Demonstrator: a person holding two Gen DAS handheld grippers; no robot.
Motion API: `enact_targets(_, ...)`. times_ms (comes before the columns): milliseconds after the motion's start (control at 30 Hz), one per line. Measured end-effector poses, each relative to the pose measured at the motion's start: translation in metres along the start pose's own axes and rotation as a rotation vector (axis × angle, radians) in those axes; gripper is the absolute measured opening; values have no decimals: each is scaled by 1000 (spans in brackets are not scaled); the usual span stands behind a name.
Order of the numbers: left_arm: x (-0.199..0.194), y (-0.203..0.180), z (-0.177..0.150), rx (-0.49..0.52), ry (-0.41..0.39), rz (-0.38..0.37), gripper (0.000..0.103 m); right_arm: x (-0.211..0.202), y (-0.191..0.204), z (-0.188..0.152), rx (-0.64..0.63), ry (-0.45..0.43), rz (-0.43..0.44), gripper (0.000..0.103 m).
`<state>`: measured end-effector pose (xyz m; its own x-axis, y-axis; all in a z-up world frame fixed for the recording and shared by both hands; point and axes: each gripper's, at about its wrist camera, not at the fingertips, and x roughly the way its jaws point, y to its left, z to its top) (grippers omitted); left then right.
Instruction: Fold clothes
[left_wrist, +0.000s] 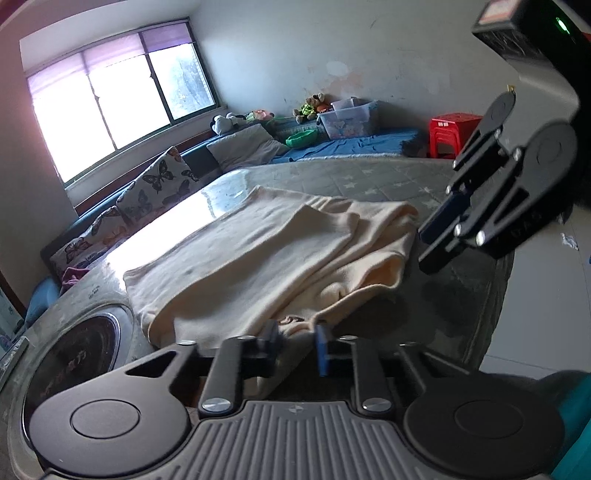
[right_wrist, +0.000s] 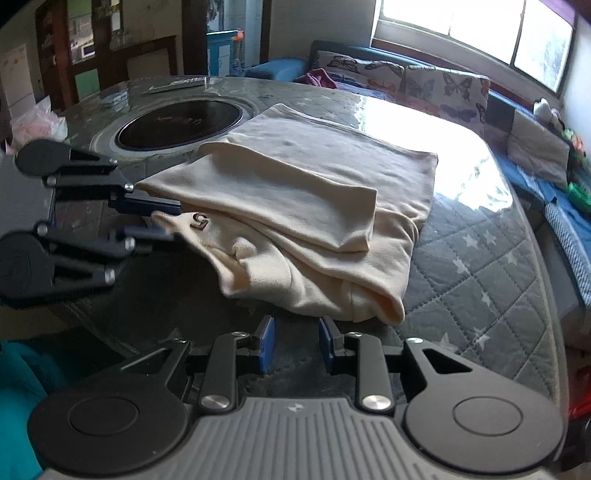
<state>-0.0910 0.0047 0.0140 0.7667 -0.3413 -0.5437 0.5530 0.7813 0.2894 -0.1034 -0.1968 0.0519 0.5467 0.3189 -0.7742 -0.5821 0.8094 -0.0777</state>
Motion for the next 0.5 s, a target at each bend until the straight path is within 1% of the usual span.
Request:
enact_targets(100,0,11,11,-40,-12,-4,13,-2,3,1,-41,-16,-12,29)
enact_targets(133,0,15,14,-53,-16,-5,13,-3,5,2,-56,-22,-17,35)
enact_targets(167,0,19,18,-66,-20,-6,12,-4,6,3,-77,-32,-24,38)
enact_targets(233,1,28,26,-91,-31,-11,12,-7,11,4,-128,-60,-47,38)
enact_targets(333,3,35,33,-93,-41,-11,12,-5,15,7,-188,-91,-76,40)
enact_targets(500,7,40,34,-105,-22,-33,12,7,14,15,-273,-121,-93,41)
